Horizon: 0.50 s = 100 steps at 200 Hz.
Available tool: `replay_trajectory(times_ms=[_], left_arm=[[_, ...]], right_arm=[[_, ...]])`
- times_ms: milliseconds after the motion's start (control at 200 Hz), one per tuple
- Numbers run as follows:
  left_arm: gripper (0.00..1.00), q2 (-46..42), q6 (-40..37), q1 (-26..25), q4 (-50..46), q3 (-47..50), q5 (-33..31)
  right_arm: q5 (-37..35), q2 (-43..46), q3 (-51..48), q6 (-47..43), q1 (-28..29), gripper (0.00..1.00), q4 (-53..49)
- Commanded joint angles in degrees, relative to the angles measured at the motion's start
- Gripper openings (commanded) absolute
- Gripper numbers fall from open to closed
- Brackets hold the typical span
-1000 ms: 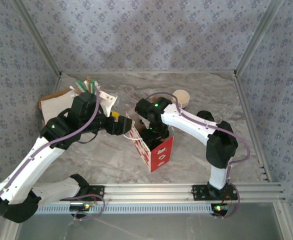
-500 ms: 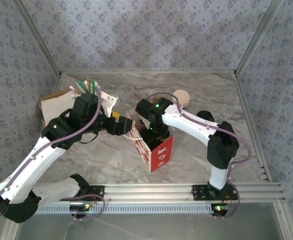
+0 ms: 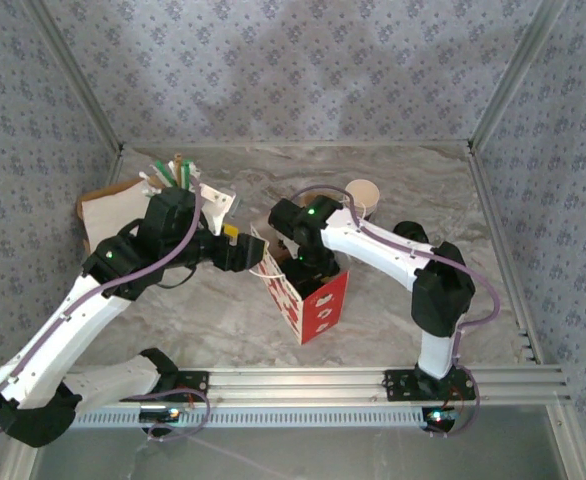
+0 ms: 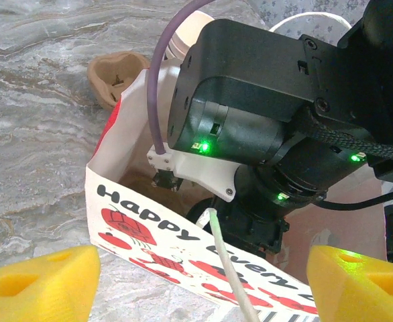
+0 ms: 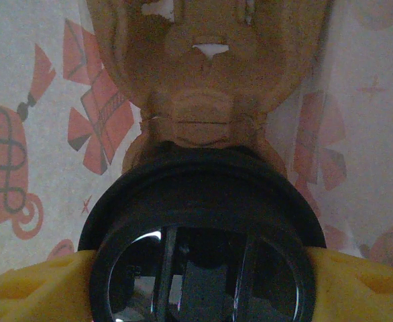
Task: Pack the takeout coffee
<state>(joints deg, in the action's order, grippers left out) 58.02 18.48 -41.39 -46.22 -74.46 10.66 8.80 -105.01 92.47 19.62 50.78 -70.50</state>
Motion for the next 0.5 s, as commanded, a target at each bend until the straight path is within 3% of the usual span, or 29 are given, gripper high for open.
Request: replay_trajectory(times_ms=[0, 495], left_arm=[[0.81, -0.89, -0.05, -0.36, 2.24, 0.36, -0.53], [0.81, -0.76, -0.02, -0.35, 2.44, 0.54, -0.36]], right_arm=[[-0.79, -2.48, 0.24, 0.16, 0.92, 0.80, -2.28], [-1.05, -2.48, 1.40, 0.33, 1.42, 0.86, -3.13]])
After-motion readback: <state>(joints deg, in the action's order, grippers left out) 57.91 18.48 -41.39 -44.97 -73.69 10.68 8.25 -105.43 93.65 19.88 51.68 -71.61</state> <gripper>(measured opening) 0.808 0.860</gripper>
